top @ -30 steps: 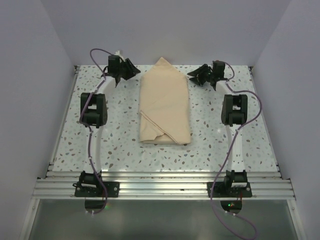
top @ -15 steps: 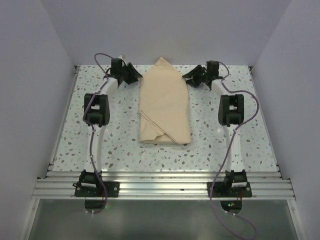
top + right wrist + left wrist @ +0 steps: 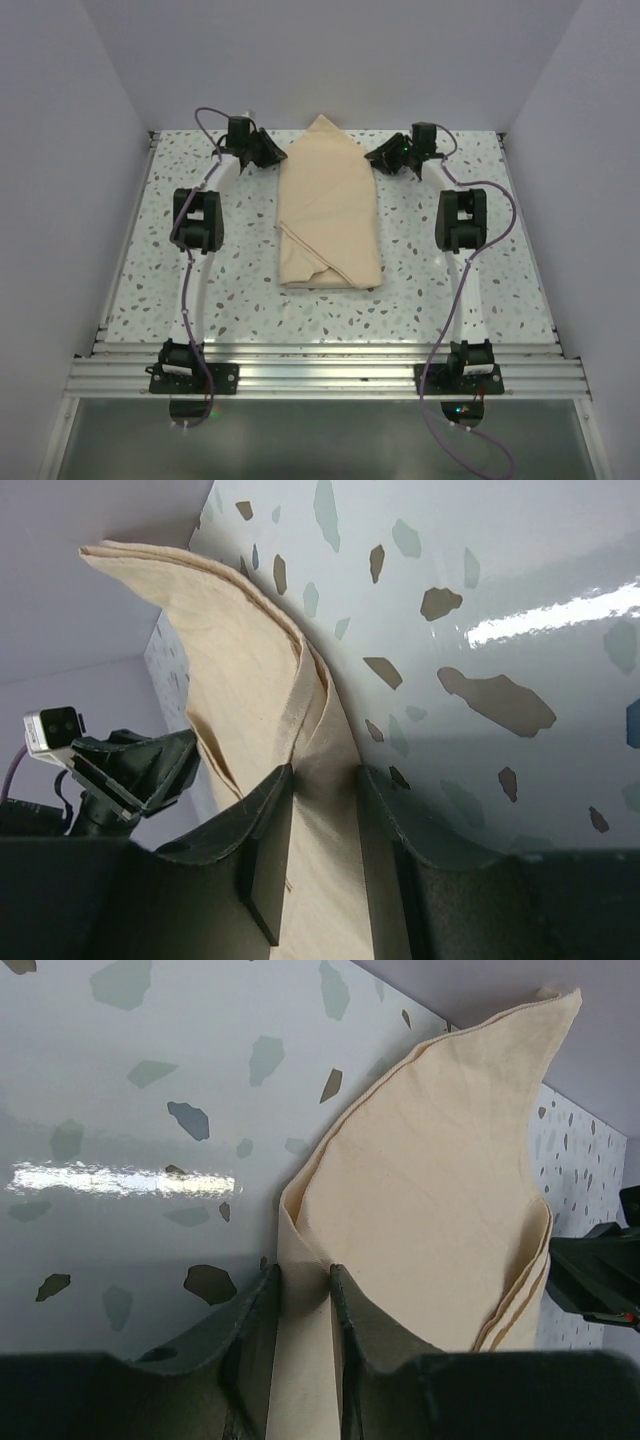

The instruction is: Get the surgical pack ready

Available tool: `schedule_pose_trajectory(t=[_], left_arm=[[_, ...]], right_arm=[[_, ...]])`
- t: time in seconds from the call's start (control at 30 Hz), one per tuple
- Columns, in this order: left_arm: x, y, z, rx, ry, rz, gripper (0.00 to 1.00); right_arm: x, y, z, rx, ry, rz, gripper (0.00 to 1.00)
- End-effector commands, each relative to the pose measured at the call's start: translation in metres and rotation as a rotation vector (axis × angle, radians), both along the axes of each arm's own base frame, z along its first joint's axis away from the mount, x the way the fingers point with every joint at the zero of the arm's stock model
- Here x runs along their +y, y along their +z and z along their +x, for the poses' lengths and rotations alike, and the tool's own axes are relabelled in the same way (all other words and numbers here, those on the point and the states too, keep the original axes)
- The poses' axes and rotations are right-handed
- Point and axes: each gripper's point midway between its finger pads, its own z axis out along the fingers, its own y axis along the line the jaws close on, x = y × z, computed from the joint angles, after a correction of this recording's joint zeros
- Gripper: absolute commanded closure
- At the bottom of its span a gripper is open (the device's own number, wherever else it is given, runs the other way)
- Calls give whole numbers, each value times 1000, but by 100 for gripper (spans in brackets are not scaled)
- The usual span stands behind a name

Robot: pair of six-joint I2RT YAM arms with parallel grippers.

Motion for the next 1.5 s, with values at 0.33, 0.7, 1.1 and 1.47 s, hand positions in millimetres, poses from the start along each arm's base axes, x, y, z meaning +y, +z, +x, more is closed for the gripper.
schedule_pose_trajectory(t=[0.33, 0.7, 1.1, 1.47], left_arm=[[8, -13, 6, 51, 44, -58, 99], [3, 22, 9, -49, 2, -116, 100], [7, 100, -3, -152, -17, -197, 100], [3, 138, -47, -196, -83, -200, 100]], right_arm=[[8, -11, 13, 9, -27, 40, 94], [12, 21, 12, -30, -12, 106, 100], [13, 82, -1, -105, 24, 153, 100], [17, 125, -39, -129, 96, 153, 100]])
